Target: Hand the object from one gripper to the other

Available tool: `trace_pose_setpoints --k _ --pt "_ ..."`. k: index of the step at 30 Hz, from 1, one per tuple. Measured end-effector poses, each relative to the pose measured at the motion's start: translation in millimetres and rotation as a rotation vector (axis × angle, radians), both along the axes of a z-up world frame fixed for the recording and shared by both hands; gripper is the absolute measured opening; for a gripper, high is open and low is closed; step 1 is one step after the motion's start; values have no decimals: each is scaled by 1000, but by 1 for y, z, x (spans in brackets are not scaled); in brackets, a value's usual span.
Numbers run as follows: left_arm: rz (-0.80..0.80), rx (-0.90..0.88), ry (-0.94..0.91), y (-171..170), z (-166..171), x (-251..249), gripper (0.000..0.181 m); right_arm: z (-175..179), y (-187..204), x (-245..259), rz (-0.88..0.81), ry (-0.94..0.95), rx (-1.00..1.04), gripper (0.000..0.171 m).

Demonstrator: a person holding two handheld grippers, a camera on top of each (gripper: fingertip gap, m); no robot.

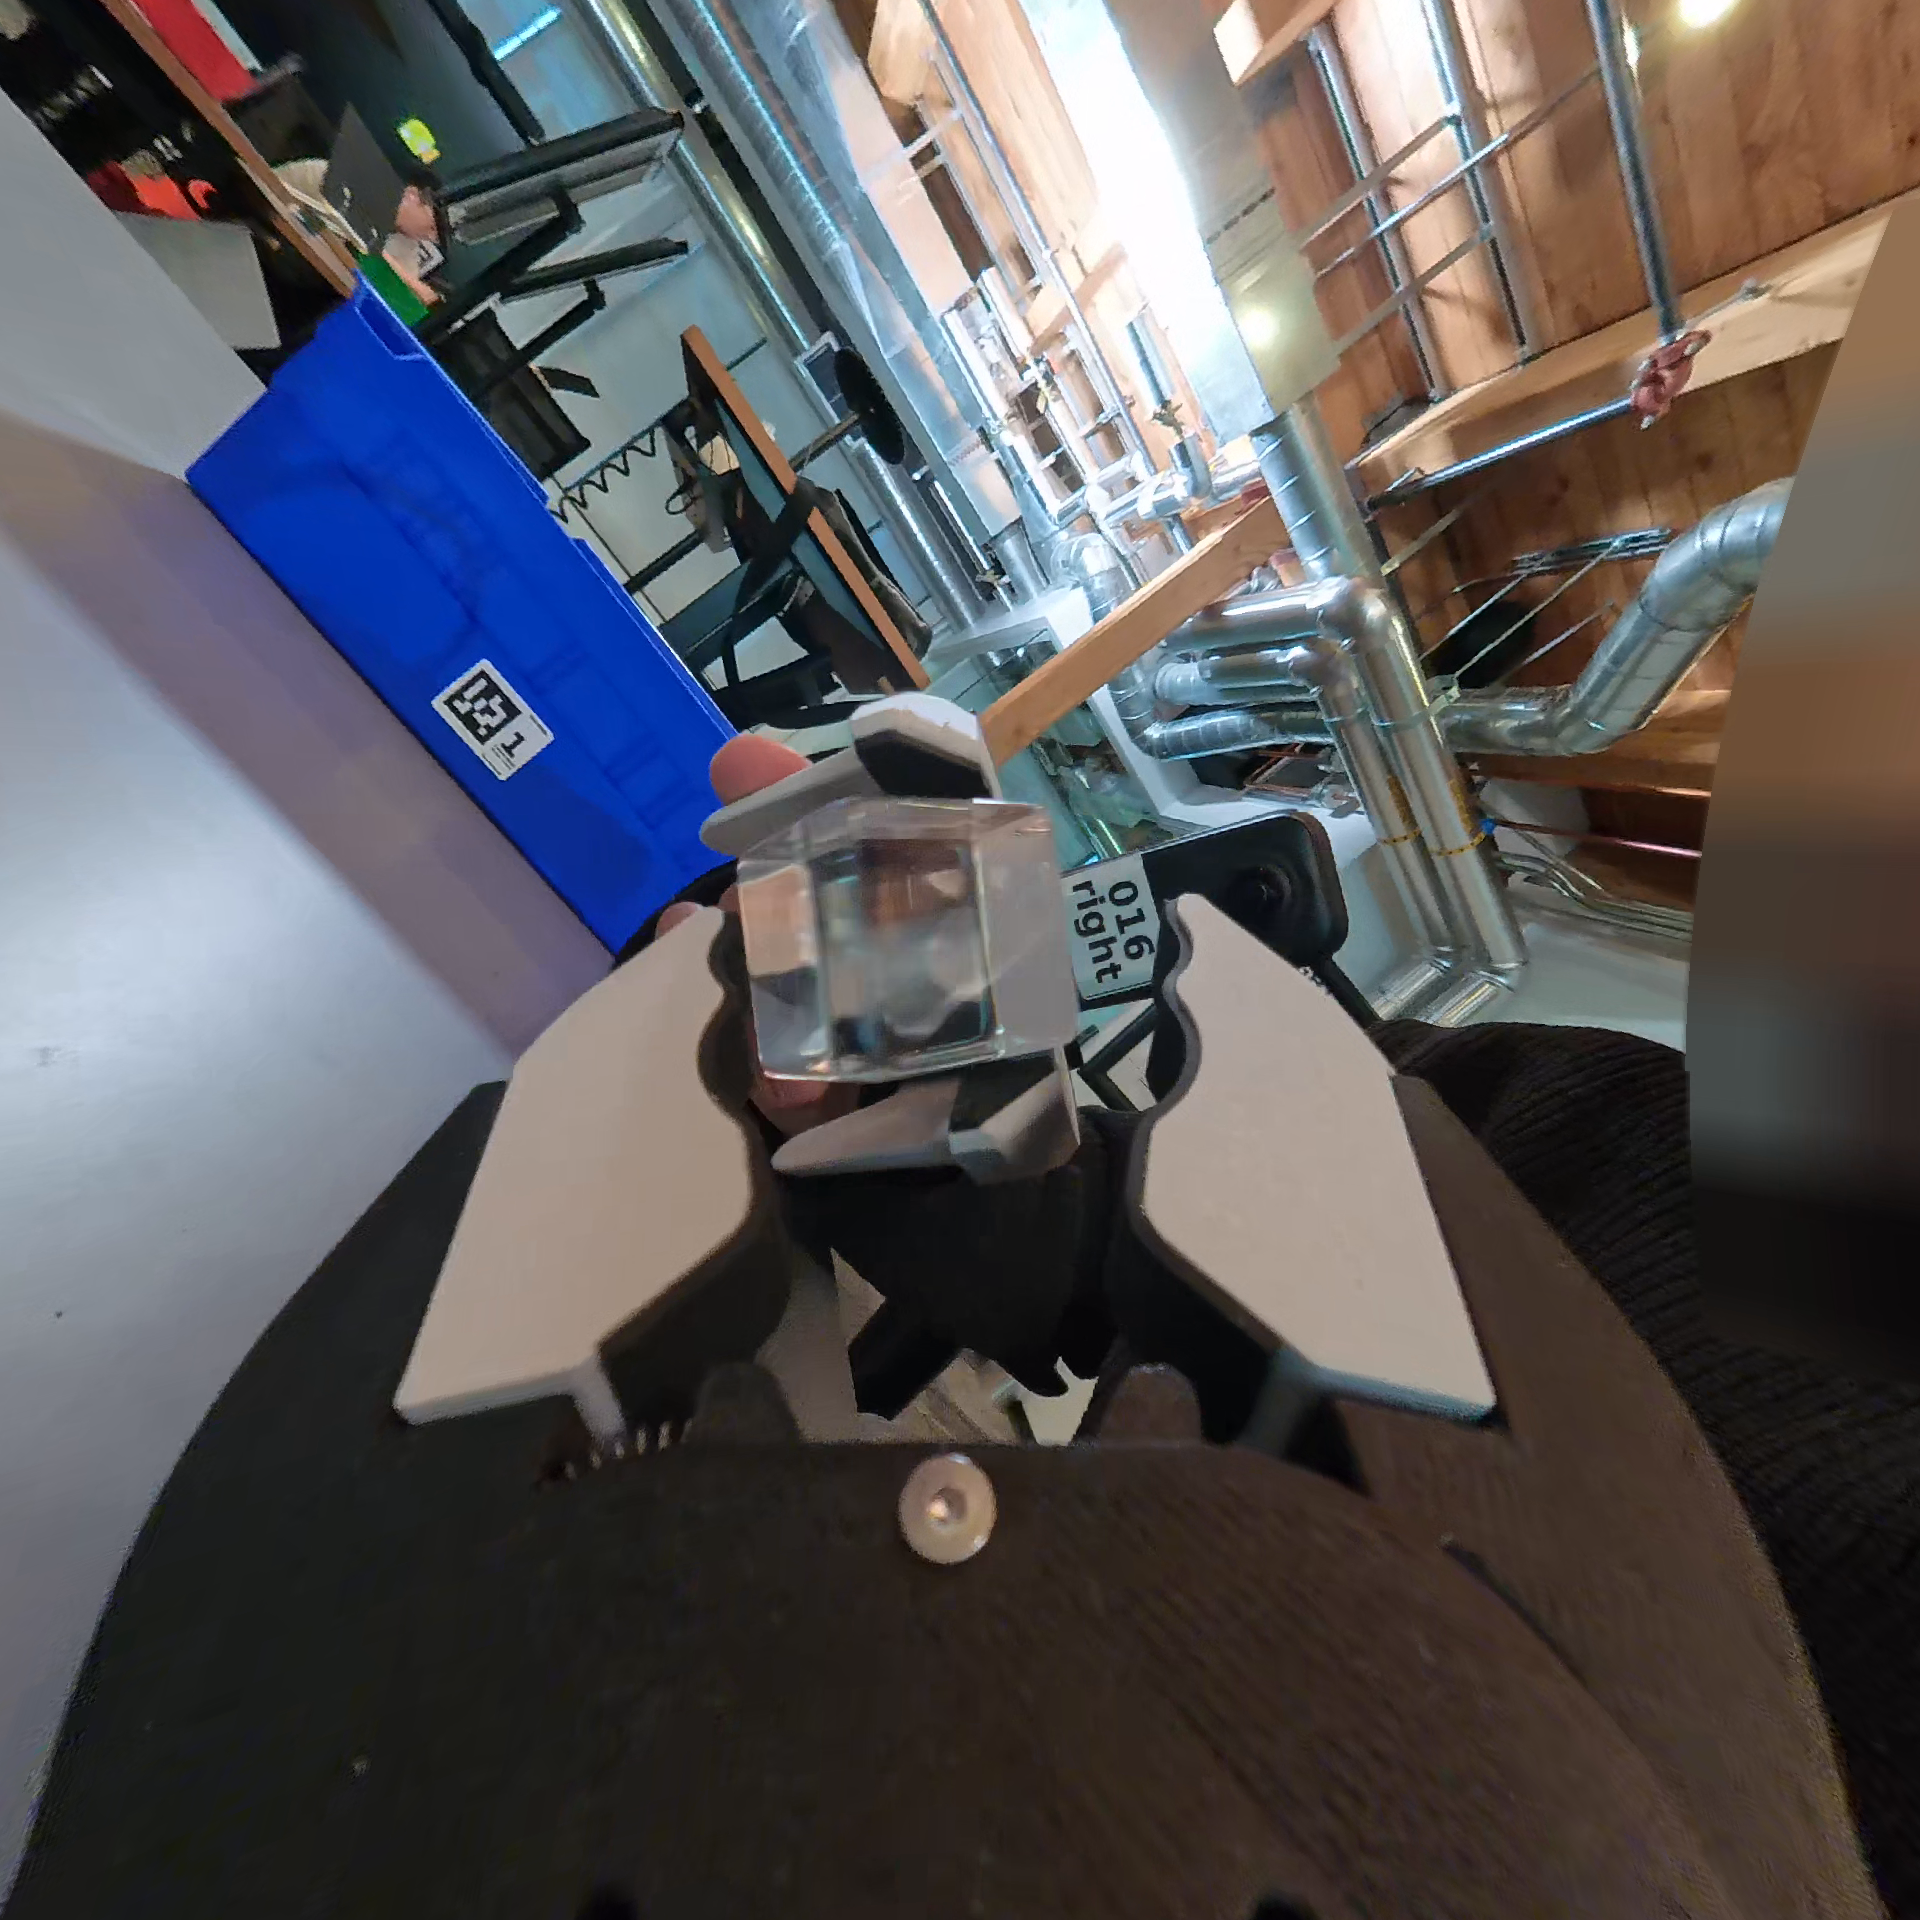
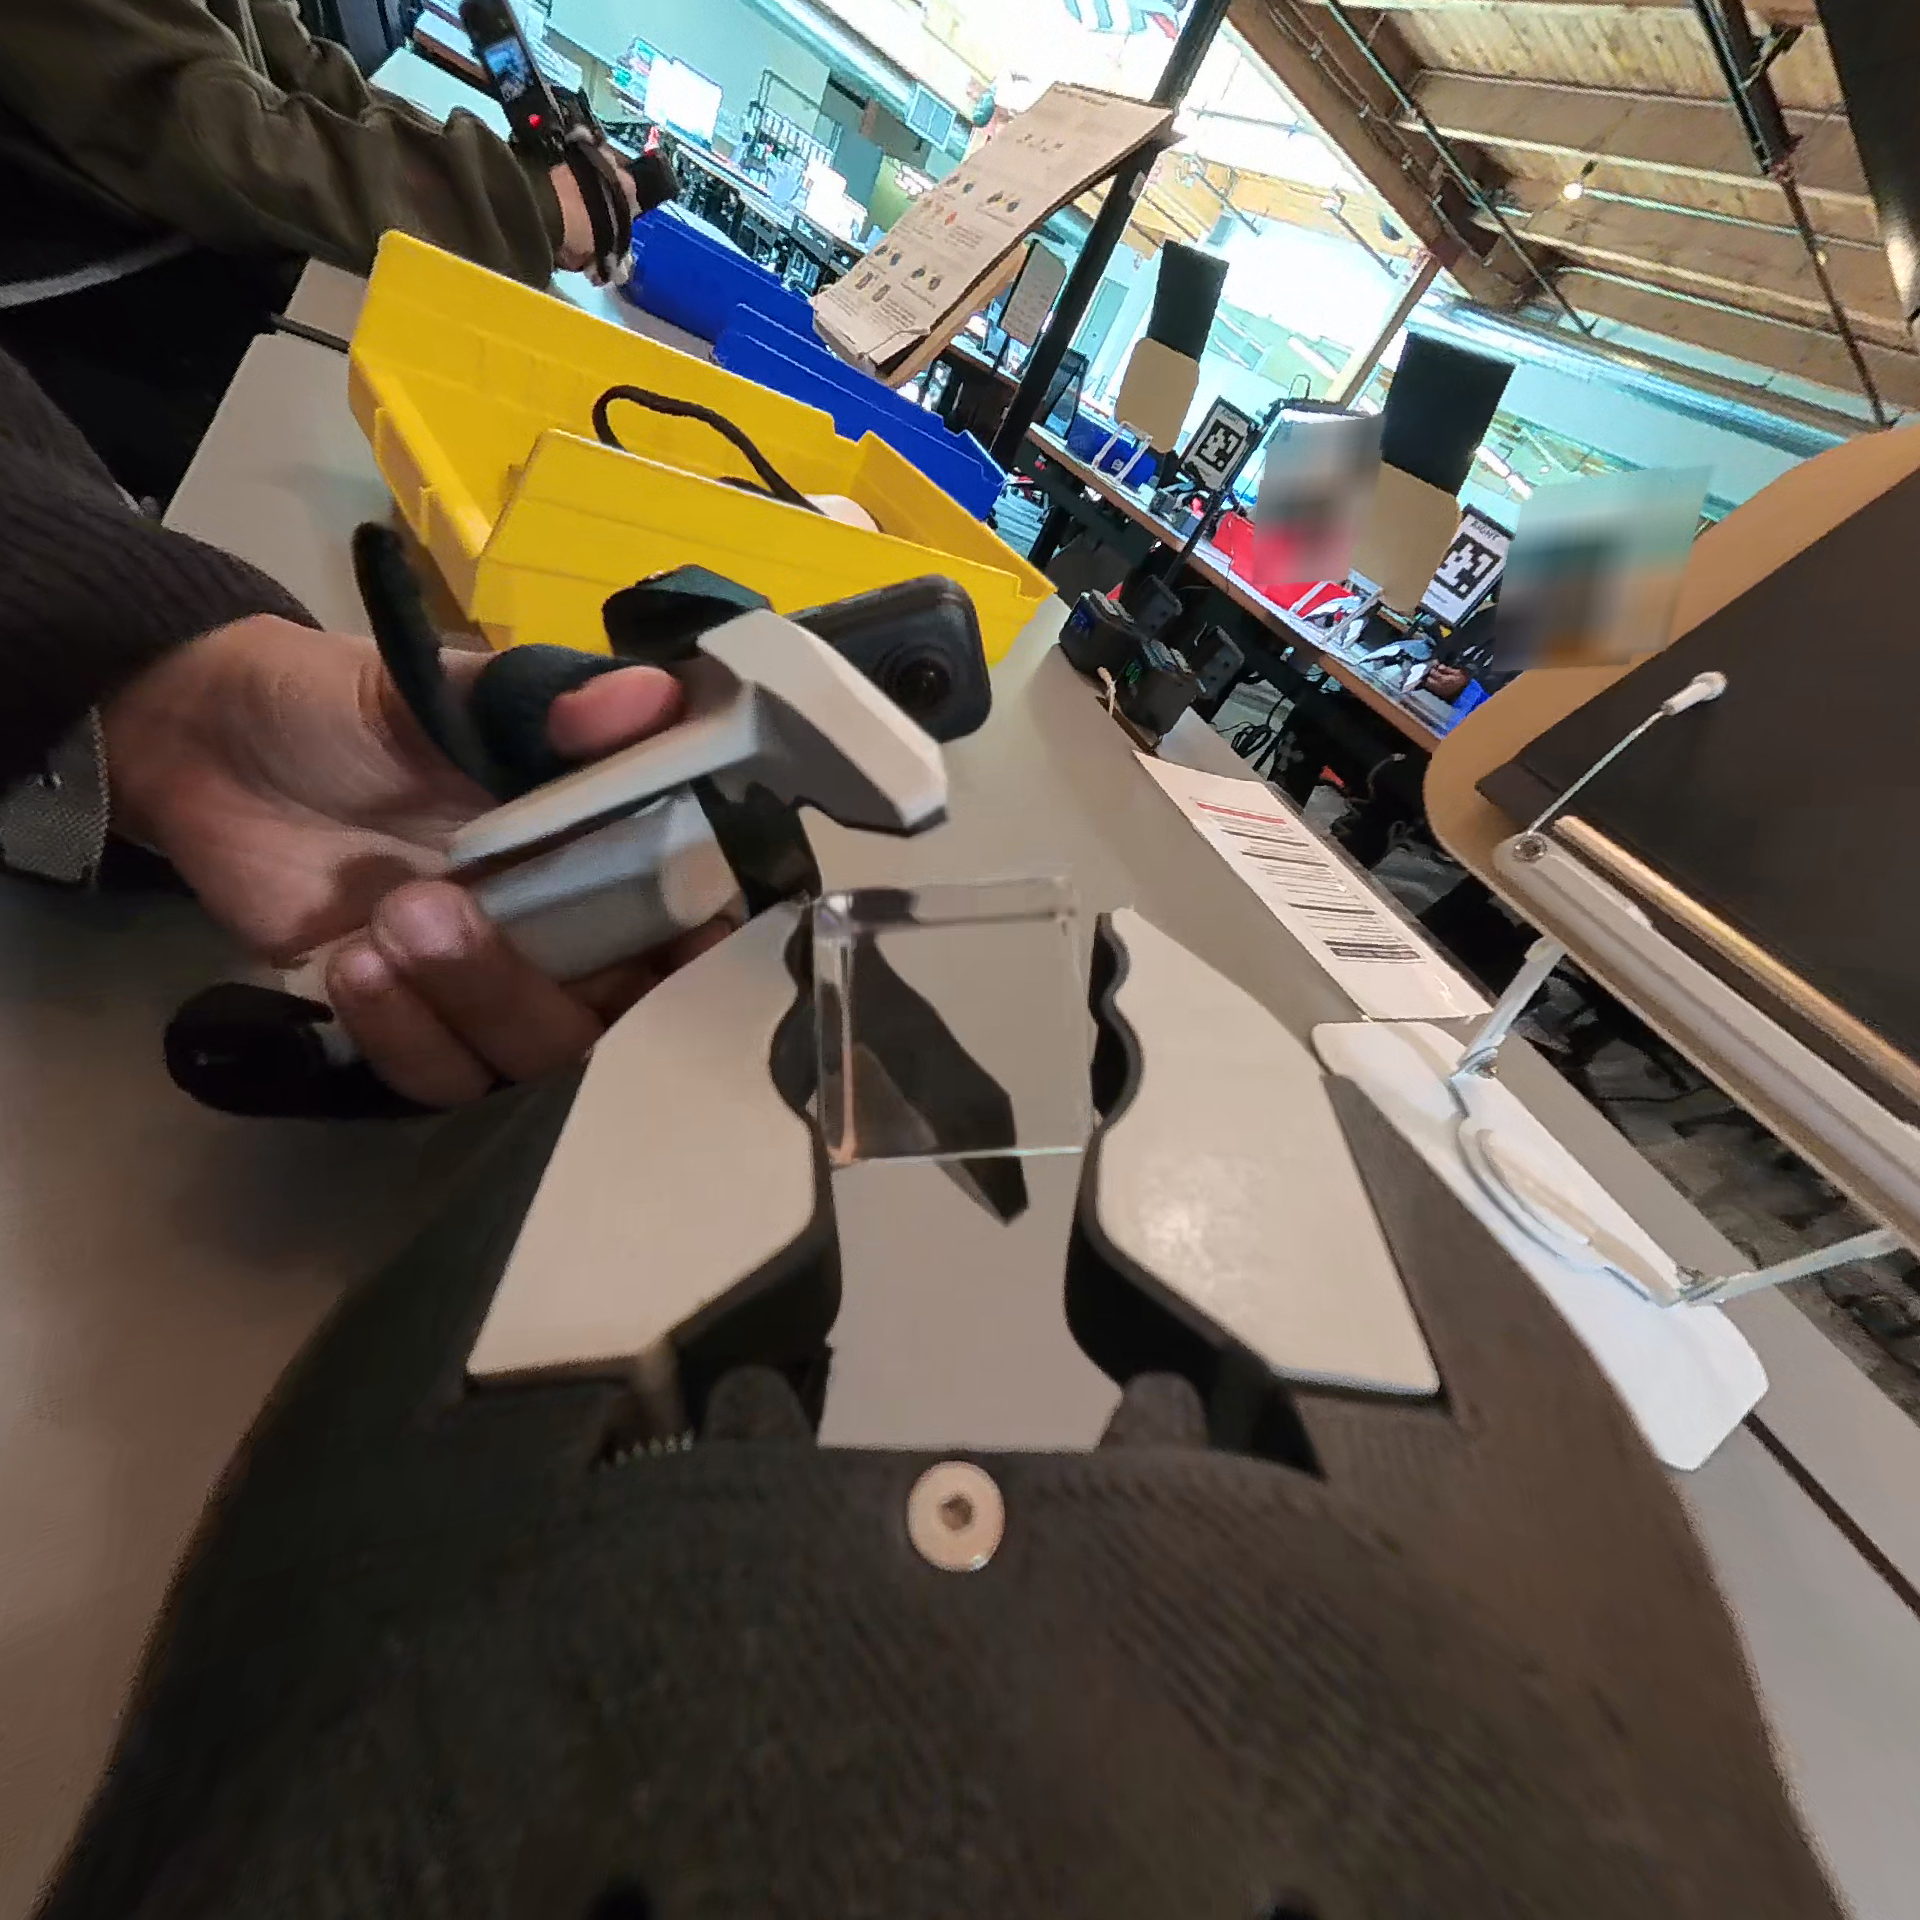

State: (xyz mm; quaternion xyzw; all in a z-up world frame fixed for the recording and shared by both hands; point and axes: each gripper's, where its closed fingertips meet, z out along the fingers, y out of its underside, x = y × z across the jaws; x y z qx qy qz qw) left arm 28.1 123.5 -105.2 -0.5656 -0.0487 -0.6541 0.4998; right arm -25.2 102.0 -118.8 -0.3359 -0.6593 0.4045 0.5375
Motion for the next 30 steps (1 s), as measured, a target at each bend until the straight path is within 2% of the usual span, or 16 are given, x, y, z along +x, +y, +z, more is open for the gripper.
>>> trace_pose_setpoints --k 3,20,30 --pt "16 -3 -21 1 1 -4 82 -2 2 1 5 -22 -57 50" --pt "33 -2 -52 2 3 -10 78 8 16 7 58 -23 -429 50" --pt "35 -8 -63 3 2 -11 76 10 11 8 96 -27 -481 50"
